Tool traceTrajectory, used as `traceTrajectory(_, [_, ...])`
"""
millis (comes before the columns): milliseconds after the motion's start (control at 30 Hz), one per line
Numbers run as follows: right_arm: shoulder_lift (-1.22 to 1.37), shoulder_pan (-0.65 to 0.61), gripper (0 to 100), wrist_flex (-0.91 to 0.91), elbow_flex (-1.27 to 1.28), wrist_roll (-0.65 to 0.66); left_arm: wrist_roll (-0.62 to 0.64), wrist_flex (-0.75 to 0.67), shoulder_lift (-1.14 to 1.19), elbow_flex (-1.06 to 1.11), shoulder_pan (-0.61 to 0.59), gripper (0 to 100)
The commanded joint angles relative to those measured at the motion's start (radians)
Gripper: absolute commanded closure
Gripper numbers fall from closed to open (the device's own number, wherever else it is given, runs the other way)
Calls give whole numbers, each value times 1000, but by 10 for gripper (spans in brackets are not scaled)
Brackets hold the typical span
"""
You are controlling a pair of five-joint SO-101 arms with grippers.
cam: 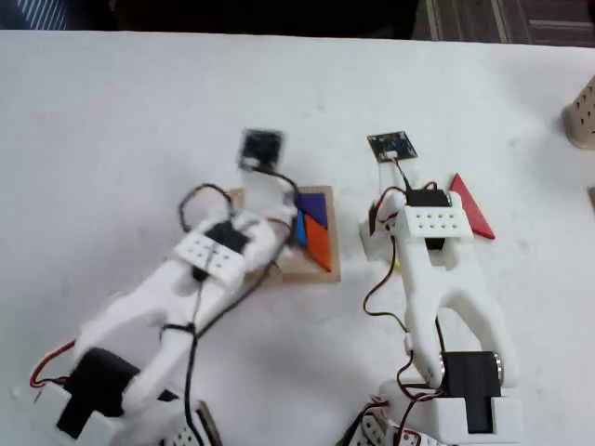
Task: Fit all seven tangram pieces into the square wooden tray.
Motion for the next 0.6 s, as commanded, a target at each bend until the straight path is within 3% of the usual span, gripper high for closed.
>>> traceTrajectory(0, [-13,8,935,-15,-8,2,14,-104,59,-69,-114,977])
traceTrajectory(267, [-13,8,935,-15,-8,2,12,-66,398,-325,-120,977])
traceTrajectory(567, [-15,7,935,-15,-8,2,5,-5,447,-399,-77,977])
